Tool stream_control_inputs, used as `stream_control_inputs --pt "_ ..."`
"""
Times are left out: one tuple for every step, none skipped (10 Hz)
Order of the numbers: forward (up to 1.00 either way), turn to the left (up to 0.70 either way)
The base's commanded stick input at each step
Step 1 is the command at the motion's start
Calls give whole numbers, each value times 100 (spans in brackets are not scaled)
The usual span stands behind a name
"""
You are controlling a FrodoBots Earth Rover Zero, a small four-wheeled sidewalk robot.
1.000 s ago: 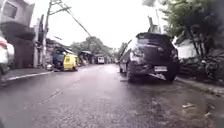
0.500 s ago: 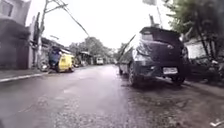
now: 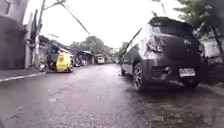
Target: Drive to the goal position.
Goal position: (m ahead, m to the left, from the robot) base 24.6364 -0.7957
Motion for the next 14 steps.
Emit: stream_control_inputs --pt "100 0" --pt "100 0" --pt "100 0" --pt "100 0" --pt "100 0" --pt "100 0" --pt "100 0" --pt "100 0" --pt "100 0" --pt "100 0" --pt "100 0" --pt "100 0" --pt "100 24" --pt "100 9"
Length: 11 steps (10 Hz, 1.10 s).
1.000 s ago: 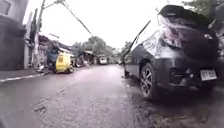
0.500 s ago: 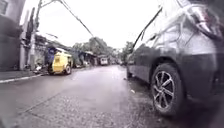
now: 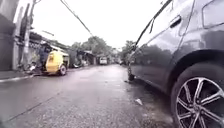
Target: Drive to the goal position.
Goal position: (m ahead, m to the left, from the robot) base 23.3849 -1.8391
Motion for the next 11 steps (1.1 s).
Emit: stream_control_inputs --pt "100 24" --pt "100 2" --pt "100 25" --pt "100 2" --pt "100 21" --pt "100 27" --pt "100 27" --pt "100 5" --pt "100 24" --pt "100 6" --pt "100 0"
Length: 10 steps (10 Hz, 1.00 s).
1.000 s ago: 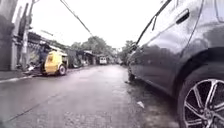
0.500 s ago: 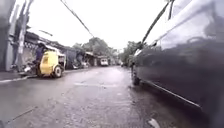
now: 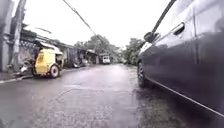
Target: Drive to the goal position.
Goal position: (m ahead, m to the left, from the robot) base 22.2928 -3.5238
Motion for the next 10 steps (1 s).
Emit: stream_control_inputs --pt "100 0" --pt "100 0" --pt "100 0" --pt "100 0" --pt "100 -10" --pt "100 -27" --pt "100 -21" --pt "100 -7" --pt "100 -26" --pt "100 0"
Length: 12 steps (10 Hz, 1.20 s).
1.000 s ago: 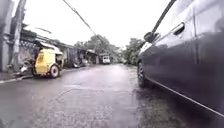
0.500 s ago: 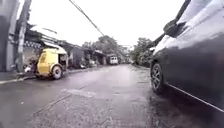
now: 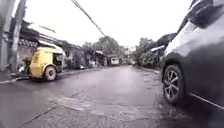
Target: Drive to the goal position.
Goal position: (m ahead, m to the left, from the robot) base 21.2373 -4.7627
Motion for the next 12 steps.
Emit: stream_control_inputs --pt "100 0" --pt "100 0" --pt "100 0" --pt "100 0" --pt "100 0" --pt "100 0" --pt "100 0" --pt "100 0" --pt "100 0" --pt "100 0" --pt "100 0" --pt "100 27"
